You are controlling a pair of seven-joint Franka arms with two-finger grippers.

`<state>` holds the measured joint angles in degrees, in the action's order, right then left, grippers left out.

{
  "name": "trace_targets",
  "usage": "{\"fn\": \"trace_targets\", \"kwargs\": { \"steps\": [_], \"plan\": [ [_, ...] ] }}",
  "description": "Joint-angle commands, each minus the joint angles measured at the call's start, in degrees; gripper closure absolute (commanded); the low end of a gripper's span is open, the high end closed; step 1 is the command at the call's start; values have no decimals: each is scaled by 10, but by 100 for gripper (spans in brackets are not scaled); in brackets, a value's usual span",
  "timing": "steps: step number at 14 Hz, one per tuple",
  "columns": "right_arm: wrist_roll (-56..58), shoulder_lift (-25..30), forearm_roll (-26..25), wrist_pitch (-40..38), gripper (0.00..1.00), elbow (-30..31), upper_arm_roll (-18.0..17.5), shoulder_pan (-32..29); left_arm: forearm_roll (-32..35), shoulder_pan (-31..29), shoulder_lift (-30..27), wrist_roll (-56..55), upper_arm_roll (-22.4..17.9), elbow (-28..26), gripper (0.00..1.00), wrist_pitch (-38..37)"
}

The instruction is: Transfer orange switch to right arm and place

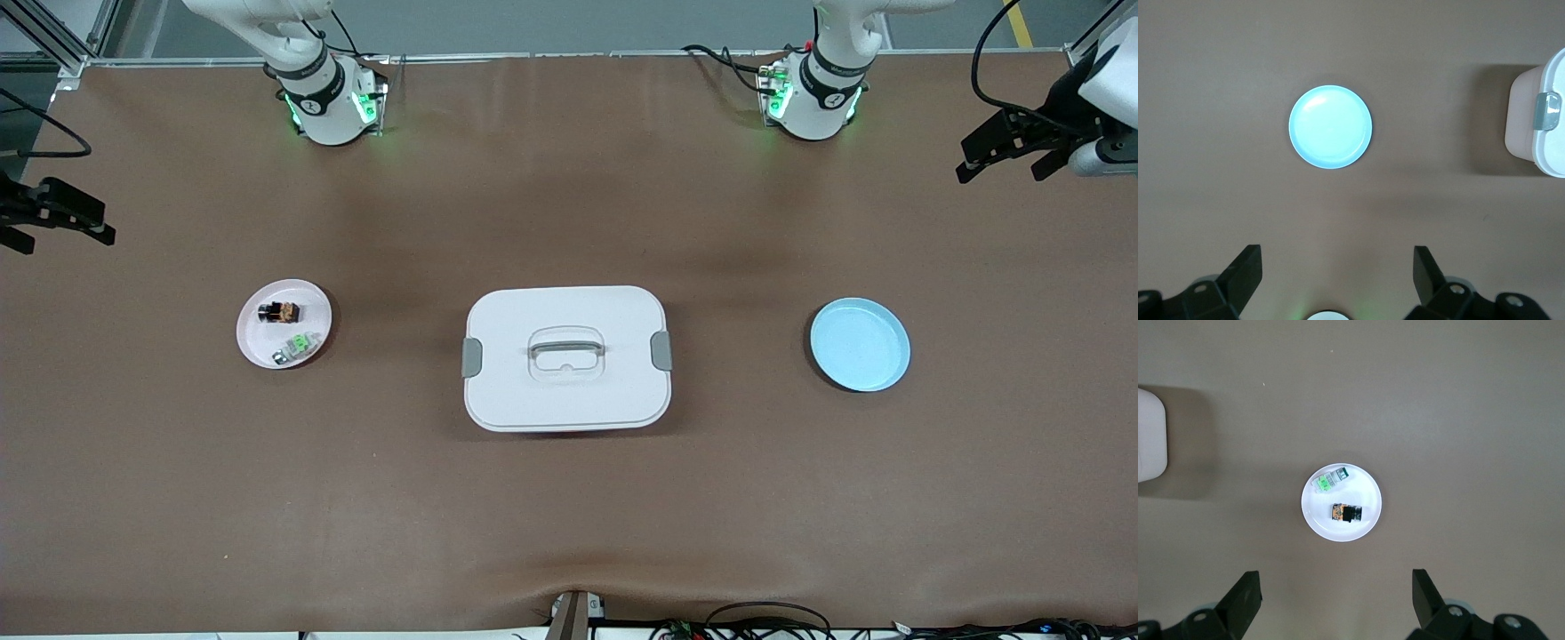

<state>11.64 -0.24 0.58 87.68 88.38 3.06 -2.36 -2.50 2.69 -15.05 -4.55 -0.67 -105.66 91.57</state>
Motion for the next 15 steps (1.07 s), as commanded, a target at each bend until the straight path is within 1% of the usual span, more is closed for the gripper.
{"fn": "trace_targets", "kwargs": {
  "steps": [1,3,5,8,10,14,15],
  "plan": [
    [-7,-3,6,-36,0,-23,-1,-3,0,-5,7,7,6,23,0,2],
    [-7,-3,19,-47,0,-30,1,-7,0,-6,26,8,6,54,0,-12],
    [-6,-2,21,-48,0,-40,0,-6,9,-2,43,13,6,70,0,-26],
    [-4,-2,20,-48,0,-54,-1,0,11,0,55,14,9,66,0,-42],
    [-4,-3,10,-48,0,-55,1,9,11,-5,54,17,10,65,0,-47],
    [-4,-3,20,-49,0,-54,17,20,11,-4,55,17,10,65,0,-47],
    [-4,-3,21,-49,0,-54,32,30,11,-3,55,17,10,65,0,-47]
  ]
}}
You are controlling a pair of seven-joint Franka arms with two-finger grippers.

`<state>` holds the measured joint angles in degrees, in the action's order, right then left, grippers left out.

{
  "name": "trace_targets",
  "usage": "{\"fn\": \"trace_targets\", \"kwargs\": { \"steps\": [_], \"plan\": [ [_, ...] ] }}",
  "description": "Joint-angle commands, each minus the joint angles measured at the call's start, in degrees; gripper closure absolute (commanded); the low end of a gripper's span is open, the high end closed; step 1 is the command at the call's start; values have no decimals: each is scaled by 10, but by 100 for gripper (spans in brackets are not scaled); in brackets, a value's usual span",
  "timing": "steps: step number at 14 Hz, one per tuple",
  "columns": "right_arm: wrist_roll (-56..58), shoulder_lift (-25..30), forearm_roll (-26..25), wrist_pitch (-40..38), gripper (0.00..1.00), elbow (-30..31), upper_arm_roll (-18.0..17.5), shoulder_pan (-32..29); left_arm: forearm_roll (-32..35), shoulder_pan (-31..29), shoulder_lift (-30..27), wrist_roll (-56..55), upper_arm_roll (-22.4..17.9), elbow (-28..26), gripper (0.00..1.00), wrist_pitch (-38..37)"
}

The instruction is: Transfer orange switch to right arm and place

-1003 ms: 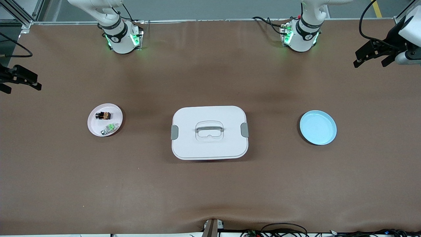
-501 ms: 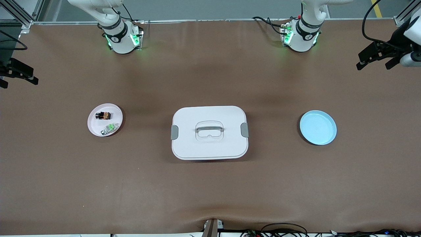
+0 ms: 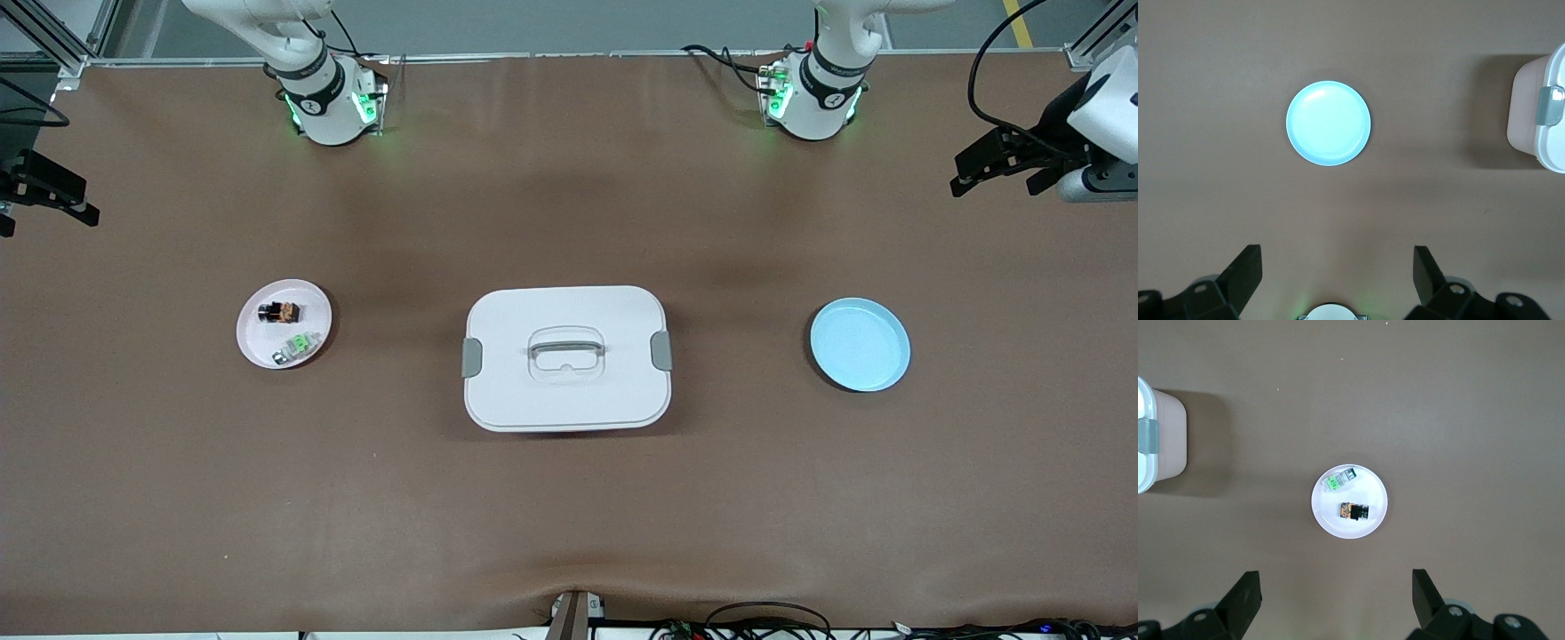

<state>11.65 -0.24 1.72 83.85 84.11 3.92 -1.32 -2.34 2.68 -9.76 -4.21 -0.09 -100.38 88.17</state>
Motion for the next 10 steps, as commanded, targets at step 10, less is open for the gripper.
{"fn": "trace_targets", "kwargs": {
  "steps": [10],
  "plan": [
    [-4,-3,14,-12,0,-10,31,17,9,-6,2,13,4,11,0,-13]
  ]
}}
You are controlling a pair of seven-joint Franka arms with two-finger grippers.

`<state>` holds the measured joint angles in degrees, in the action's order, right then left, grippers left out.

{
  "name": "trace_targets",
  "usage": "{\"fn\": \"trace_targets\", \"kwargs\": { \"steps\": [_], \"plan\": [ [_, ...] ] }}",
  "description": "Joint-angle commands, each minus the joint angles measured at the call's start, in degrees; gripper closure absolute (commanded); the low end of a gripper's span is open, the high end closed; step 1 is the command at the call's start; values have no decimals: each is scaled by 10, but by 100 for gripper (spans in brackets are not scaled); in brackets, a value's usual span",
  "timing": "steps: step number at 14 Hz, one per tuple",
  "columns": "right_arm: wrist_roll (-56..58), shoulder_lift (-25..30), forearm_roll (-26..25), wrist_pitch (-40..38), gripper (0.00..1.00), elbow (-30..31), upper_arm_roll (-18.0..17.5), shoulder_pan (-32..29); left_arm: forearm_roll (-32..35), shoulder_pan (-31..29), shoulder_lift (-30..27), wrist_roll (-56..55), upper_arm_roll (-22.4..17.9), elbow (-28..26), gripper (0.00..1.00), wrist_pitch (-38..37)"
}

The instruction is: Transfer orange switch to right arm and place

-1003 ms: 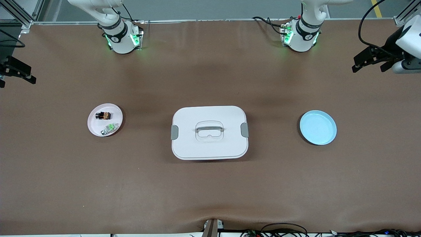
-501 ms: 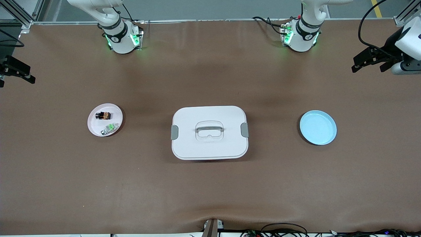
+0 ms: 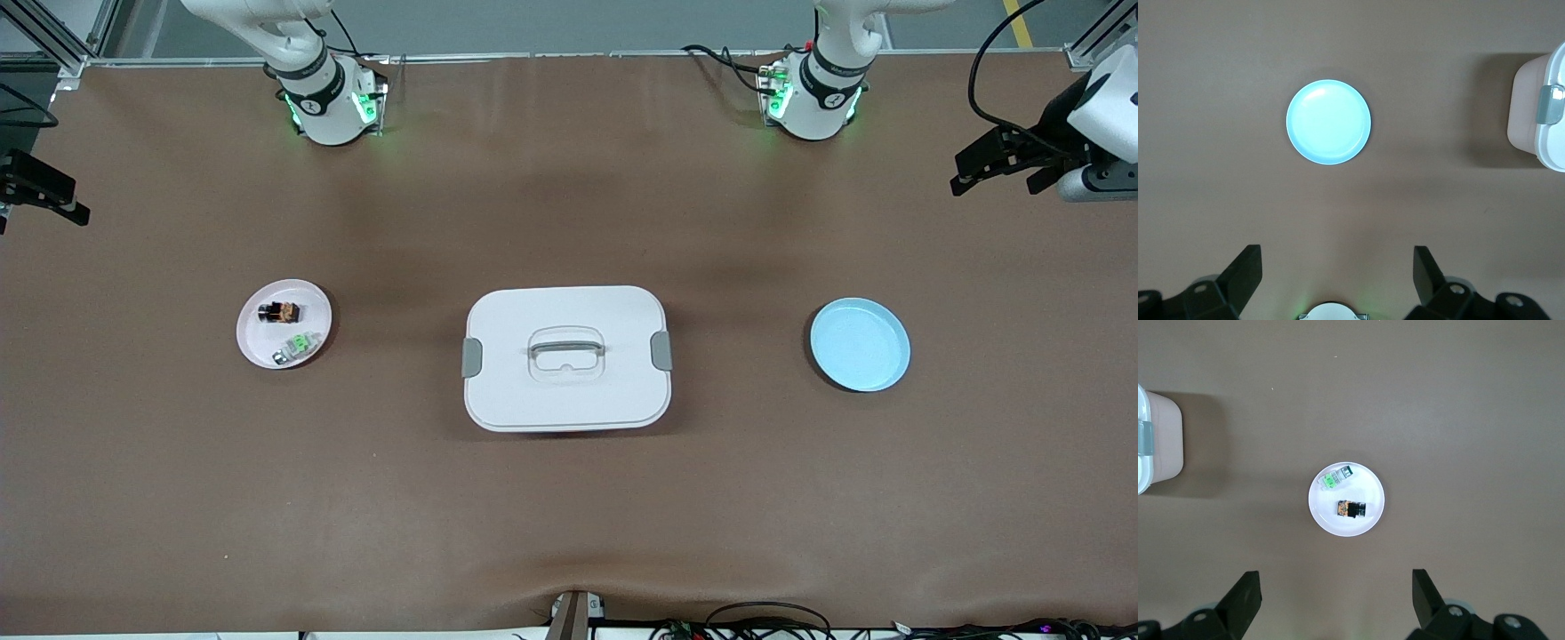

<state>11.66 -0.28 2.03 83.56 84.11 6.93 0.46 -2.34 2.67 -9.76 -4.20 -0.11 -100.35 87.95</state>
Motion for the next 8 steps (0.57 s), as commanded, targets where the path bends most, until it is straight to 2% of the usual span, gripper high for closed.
{"fn": "trace_targets", "kwargs": {
  "steps": [1,8],
  "plan": [
    [-4,-3,19,-9,0,-10,-3,-9,9,-6,1,14,4,10,0,-11],
    [-40,-3,37,-29,0,-11,-10,-39,9,-6,1,13,4,10,0,-11]
  ]
}}
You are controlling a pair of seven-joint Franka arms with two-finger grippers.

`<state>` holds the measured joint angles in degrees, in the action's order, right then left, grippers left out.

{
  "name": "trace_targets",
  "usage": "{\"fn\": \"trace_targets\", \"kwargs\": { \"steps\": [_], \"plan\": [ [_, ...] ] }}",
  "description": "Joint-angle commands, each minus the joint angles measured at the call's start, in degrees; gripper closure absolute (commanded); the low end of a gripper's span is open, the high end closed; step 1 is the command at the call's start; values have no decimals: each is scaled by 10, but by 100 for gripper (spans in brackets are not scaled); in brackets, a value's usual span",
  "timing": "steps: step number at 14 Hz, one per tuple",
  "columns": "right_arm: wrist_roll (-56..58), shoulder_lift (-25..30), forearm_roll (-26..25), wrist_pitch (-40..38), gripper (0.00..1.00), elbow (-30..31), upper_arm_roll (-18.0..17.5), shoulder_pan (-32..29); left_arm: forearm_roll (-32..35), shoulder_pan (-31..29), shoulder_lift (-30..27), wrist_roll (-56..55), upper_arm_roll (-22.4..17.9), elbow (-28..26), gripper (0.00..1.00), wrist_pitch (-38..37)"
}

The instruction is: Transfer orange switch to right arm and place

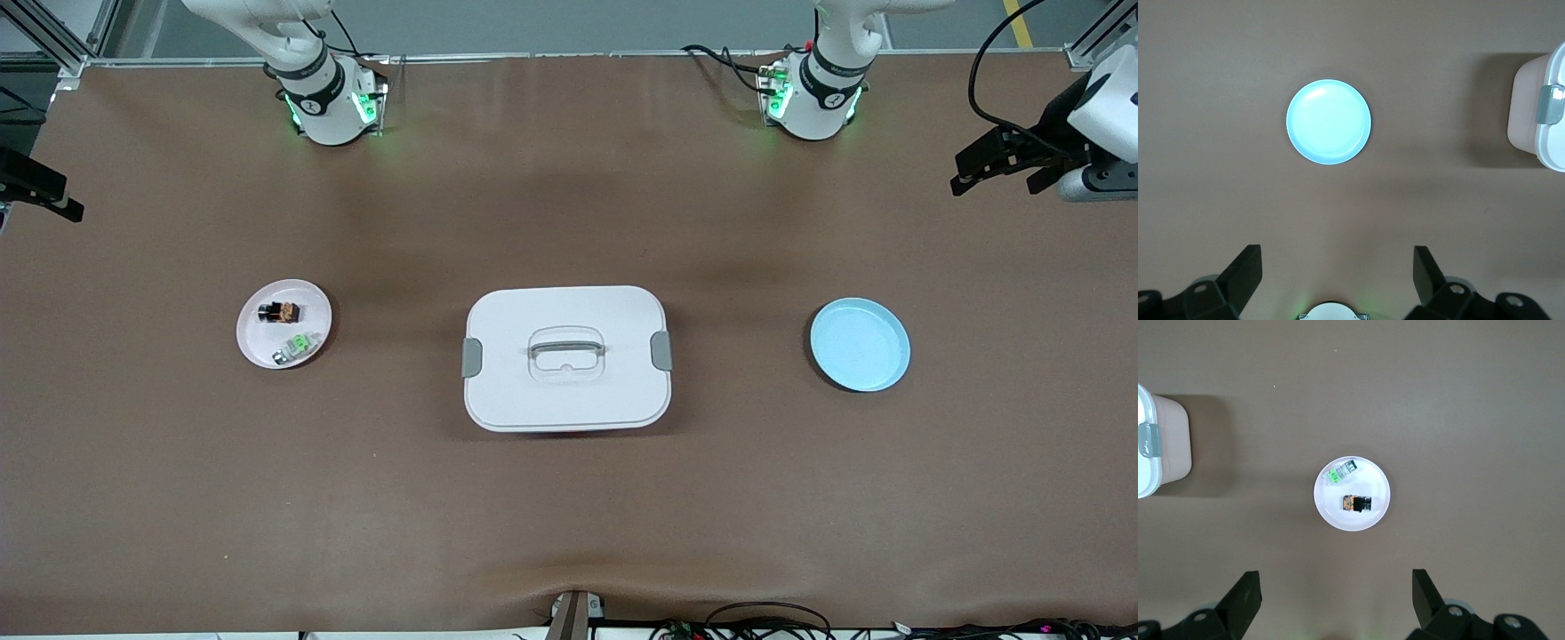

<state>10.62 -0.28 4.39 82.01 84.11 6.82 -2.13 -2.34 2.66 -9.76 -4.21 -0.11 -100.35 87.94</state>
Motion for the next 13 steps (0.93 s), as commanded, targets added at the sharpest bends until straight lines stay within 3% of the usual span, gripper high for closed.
{"fn": "trace_targets", "kwargs": {
  "steps": [1,13],
  "plan": [
    [-56,-2,12,-14,0,-11,-9,-12,9,-5,2,13,5,10,0,-11],
    [-66,-2,-14,-10,0,-11,-9,-7,9,-3,1,11,5,10,0,-12]
  ]
}}
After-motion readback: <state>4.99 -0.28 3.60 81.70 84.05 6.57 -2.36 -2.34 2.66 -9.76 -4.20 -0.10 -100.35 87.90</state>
